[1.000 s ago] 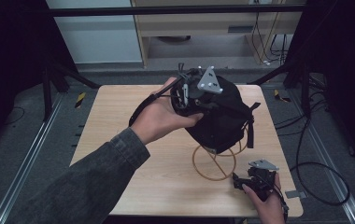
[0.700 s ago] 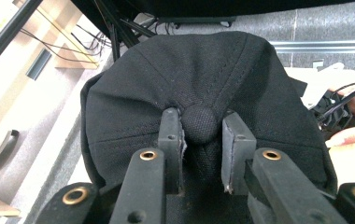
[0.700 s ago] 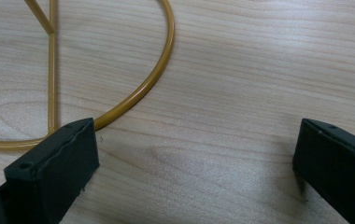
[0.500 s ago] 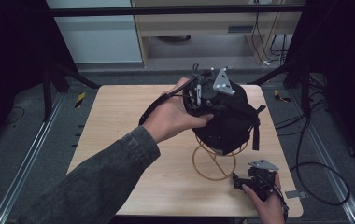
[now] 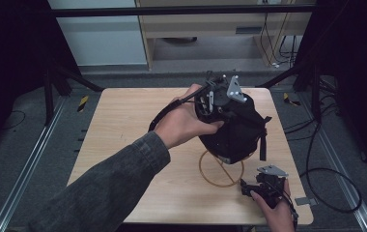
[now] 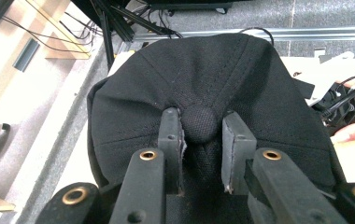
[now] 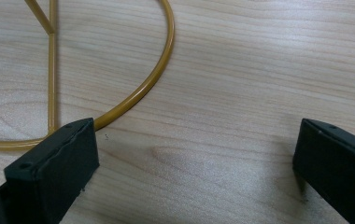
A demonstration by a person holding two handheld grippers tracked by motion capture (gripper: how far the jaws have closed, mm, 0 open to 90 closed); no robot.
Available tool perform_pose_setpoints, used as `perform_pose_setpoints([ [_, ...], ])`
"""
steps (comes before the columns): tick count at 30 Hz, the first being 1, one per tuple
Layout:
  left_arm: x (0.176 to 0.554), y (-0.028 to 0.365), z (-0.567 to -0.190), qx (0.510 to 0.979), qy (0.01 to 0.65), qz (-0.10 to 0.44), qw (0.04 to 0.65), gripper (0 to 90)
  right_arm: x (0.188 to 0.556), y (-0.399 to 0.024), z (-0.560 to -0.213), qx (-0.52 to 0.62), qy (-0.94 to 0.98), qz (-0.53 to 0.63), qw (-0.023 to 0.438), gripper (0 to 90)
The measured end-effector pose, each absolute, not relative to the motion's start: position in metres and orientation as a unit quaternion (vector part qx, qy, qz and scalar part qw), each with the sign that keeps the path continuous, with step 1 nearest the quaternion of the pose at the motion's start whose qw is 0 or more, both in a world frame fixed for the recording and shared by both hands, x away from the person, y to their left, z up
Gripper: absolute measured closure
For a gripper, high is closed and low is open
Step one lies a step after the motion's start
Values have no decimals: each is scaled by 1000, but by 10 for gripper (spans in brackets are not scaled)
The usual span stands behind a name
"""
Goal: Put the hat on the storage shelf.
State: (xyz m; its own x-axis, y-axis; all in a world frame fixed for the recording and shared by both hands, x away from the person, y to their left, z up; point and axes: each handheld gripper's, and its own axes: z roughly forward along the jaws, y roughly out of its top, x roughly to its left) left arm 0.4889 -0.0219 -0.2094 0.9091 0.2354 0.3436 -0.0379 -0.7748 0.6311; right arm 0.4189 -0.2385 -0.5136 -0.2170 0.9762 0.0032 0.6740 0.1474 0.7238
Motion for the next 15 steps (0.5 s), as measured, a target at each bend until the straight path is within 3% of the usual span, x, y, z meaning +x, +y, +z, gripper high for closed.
perform_pose_setpoints([
  [15, 491, -29, -222, 926, 49, 196, 318, 730, 419, -238, -514, 577, 716, 308, 244, 4],
])
